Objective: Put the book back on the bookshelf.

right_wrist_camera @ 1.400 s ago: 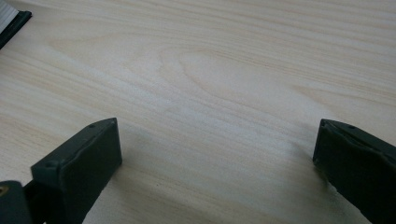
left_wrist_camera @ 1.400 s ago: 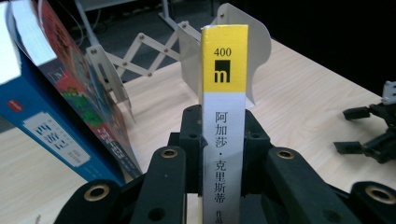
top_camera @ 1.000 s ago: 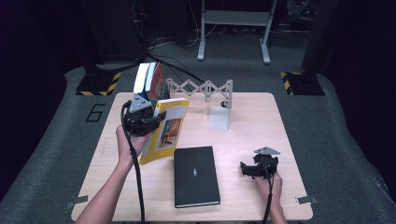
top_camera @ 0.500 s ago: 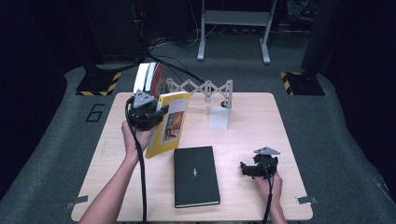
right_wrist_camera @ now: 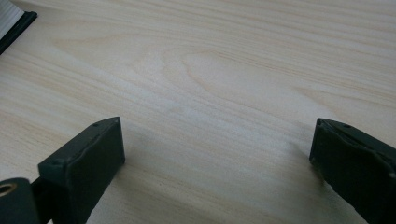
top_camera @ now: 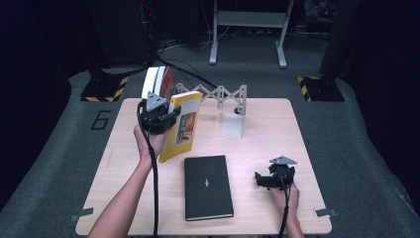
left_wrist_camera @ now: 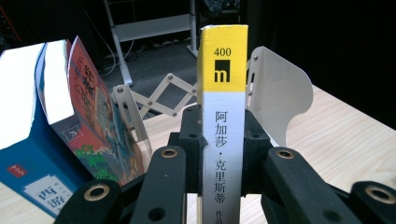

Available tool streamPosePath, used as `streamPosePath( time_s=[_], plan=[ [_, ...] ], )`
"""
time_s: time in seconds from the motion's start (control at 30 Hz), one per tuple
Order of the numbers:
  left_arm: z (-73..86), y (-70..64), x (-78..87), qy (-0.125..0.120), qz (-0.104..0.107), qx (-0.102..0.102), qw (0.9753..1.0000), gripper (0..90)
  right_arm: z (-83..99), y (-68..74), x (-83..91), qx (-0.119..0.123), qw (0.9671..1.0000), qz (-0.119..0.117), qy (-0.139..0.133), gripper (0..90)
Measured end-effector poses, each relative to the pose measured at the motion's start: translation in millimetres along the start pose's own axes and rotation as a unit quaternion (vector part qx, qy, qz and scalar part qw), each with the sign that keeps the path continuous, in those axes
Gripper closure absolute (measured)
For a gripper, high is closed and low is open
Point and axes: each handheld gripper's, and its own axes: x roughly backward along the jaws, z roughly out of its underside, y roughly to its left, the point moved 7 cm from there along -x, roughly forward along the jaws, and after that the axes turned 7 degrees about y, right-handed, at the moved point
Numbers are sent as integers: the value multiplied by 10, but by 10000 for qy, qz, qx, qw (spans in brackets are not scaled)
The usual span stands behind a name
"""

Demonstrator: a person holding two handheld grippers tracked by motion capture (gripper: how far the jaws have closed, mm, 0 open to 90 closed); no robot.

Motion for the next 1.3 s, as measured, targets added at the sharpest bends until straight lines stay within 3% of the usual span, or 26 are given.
streamPosePath(
  time_s=[0.67, 1.3],
  plan=[
    [-65, 17, -235, -263, -190, 233, 9992, 761, -2, 7, 2, -19, 10000, -10, -13, 30],
    [-102, 89, -445, -660, -343, 568, 9956, 760, -4, 6, 2, -12, 10000, -10, -28, 32]
  ],
)
